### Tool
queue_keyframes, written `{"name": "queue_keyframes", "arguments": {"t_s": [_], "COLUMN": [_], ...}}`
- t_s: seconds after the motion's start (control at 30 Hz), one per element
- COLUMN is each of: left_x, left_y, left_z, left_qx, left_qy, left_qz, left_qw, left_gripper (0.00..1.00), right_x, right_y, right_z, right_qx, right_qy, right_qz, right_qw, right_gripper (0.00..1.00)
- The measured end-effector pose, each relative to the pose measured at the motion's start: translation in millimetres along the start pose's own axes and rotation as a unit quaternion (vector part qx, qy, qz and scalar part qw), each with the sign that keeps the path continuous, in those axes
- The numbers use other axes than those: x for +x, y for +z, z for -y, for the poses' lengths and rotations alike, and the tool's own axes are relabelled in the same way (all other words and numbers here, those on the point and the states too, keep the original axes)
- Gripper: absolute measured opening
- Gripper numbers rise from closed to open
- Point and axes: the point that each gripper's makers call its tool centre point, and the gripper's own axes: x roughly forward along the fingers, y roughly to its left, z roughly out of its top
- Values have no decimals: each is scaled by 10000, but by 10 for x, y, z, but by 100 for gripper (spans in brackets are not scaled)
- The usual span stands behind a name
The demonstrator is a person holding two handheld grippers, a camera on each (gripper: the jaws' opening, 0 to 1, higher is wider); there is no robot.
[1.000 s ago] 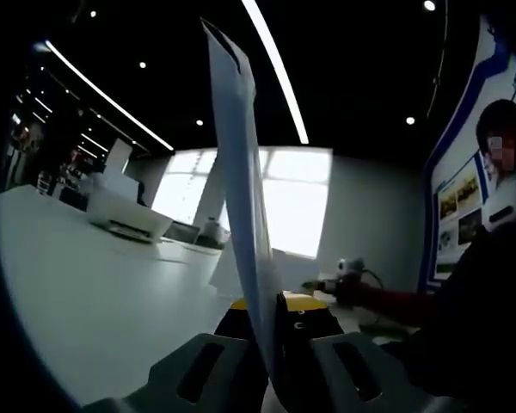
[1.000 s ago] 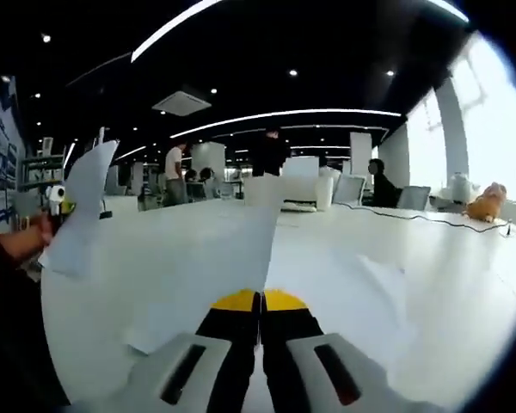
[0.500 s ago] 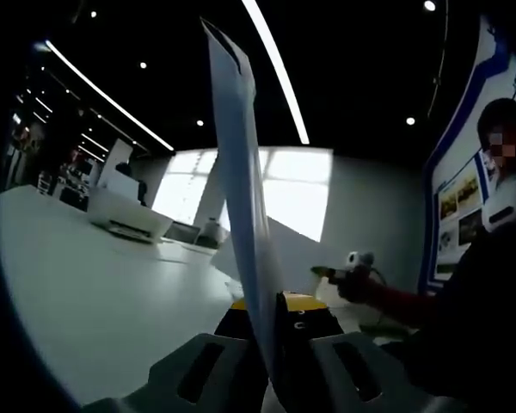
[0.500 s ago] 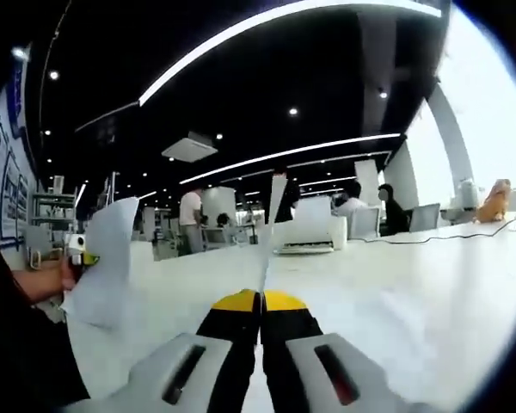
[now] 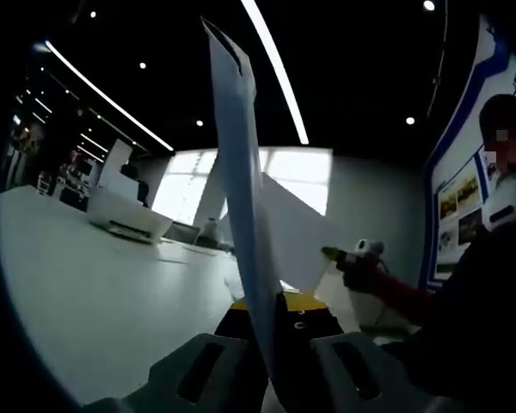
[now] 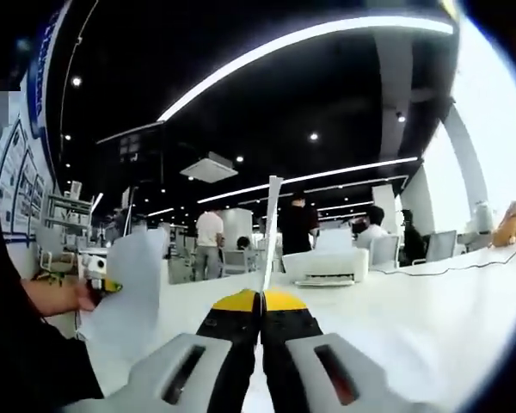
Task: Organize the stack of printing papers by aligning and flattening the scattered papers on the table
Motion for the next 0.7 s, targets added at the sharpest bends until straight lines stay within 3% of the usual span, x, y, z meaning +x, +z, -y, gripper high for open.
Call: {"name": "queue_keyframes", "arguments": {"t_s": [0.33,0.7], "left_x": [-3,-9], "left_y": [-3,-4], "left_z": [-7,-4], "left_qx": [11,14], "left_qy": [-4,-14], "left_qz": [-6,-4], "left_qw": [10000,10000], "left_gripper": [6,6], "right_x": [22,44], "right_y": [237,440], "right_z": [-59,-275], "right_qx": [84,-166], "right_qy": [229,452], "right_qz": [336,498], "right_qw": [9991,9976], "right_gripper": [0,0]}}
